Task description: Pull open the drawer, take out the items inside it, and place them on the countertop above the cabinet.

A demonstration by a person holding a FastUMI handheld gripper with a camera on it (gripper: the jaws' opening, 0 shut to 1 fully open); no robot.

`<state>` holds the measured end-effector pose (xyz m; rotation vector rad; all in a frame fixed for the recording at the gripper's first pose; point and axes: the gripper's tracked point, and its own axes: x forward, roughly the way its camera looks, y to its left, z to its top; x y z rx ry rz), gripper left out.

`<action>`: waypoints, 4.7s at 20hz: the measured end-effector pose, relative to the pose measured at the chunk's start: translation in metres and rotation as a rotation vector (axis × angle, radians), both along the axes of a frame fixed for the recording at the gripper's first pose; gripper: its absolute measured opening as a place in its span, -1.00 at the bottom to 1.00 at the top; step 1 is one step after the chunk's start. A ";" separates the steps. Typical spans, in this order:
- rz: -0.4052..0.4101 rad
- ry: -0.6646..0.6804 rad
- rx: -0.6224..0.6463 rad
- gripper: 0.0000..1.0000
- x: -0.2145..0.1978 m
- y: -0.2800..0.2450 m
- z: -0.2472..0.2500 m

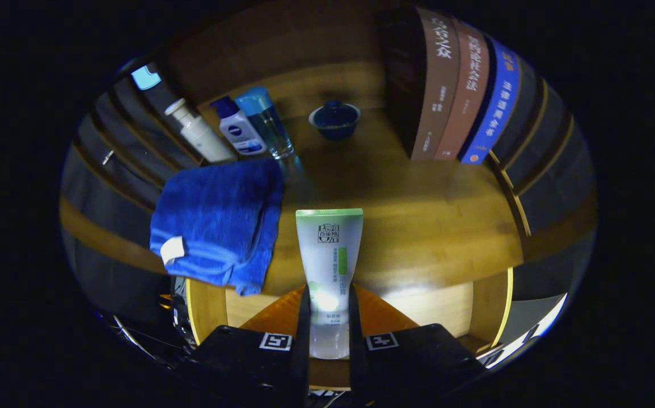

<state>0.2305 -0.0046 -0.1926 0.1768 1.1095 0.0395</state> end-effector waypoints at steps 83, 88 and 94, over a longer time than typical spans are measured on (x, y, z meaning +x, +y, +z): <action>-0.018 -0.984 -0.235 0.97 -0.187 0.012 -0.100; -0.009 -1.007 -0.271 0.97 -0.140 0.014 -0.097; -0.010 -1.012 -0.274 0.97 -0.094 0.015 -0.099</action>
